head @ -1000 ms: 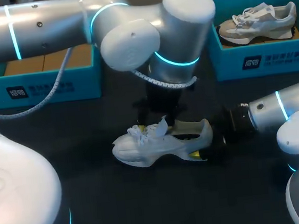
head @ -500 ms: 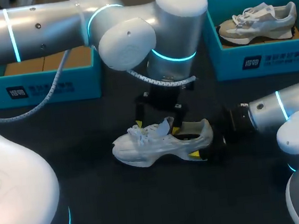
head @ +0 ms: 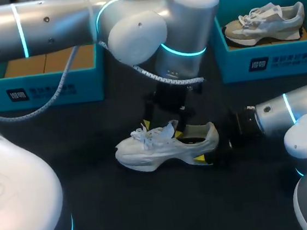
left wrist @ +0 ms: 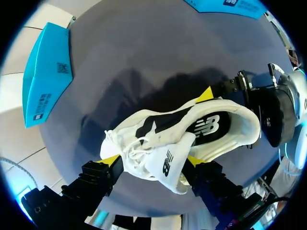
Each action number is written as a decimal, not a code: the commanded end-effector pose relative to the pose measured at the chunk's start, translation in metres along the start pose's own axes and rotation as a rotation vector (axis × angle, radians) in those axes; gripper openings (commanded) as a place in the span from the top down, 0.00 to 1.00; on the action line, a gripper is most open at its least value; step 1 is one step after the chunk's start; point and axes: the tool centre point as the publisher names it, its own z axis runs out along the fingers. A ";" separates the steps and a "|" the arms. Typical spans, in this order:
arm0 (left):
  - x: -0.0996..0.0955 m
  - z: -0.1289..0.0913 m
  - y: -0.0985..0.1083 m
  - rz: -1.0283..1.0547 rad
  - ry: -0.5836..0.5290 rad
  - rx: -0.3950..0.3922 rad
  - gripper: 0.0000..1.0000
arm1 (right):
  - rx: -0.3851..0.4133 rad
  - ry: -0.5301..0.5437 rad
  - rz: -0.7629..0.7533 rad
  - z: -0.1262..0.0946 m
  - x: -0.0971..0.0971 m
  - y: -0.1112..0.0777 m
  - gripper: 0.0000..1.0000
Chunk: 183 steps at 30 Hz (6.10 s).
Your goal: Take the shoe out of the shoebox, open the shoe tongue, remove and reinsert the insole, then place the shoe into the shoebox
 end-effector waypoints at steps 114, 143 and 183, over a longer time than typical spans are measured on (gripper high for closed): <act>-0.085 0.076 0.041 -0.491 0.071 -0.176 0.55 | 0.006 -0.002 0.001 0.006 0.001 0.000 1.00; -0.090 0.037 0.034 -0.470 0.093 -0.074 0.00 | 0.006 -0.002 0.001 0.006 0.001 0.000 1.00; -0.028 -0.061 -0.009 0.880 0.066 0.370 0.00 | 0.006 -0.002 0.001 0.006 0.001 0.000 1.00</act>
